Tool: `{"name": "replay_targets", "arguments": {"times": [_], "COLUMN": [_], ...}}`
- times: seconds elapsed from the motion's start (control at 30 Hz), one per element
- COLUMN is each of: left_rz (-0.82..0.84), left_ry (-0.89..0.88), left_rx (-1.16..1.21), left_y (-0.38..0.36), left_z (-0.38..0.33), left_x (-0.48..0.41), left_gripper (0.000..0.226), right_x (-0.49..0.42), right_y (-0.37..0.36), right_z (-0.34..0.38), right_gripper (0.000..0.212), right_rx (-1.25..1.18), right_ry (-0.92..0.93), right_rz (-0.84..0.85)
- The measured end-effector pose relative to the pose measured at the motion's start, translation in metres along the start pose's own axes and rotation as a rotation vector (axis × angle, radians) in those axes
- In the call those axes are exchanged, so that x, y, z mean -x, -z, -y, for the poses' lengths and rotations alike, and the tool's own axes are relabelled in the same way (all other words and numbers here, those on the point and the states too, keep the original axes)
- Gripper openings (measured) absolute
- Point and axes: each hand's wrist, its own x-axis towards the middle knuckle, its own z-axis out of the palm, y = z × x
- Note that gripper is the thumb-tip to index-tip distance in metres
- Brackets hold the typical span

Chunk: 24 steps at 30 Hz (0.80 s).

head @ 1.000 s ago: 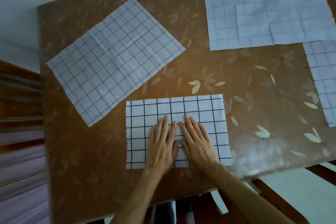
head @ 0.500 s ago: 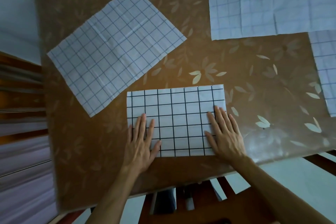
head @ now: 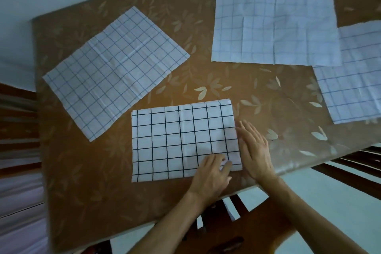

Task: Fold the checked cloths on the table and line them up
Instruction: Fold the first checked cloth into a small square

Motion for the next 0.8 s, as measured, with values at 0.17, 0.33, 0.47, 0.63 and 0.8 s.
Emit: {"name": "replay_targets", "arguments": {"times": [0.17, 0.33, 0.47, 0.63, 0.8], "left_rz": [0.058, 0.054, -0.042, -0.036, -0.037], "left_ry": [-0.006, 0.043, 0.097, 0.167, 0.275], "left_rx": [-0.09, 0.013, 0.241, 0.438, 0.353], "left_y": [-0.005, 0.002, 0.02, 0.05, 0.062], "left_z": [-0.01, -0.009, -0.003, 0.007, 0.015], "left_x": [-0.02, -0.015, 0.001, 0.041, 0.081], "left_gripper": [0.024, 0.025, 0.011, 0.021, 0.051], "right_x": [0.024, 0.023, 0.027, 0.028, 0.031], "right_y": [0.029, 0.033, 0.027, 0.01, 0.003], "right_z": [-0.017, -0.007, -0.004, 0.003, 0.032], "right_gripper": [0.037, 0.045, 0.072, 0.055, 0.018], "right_rx": [-0.043, 0.016, 0.217, 0.374, 0.317], "right_ry": [-0.117, -0.11, 0.115, 0.305, 0.44], "right_rz": [-0.054, 0.106, 0.315, 0.322, 0.149]}}
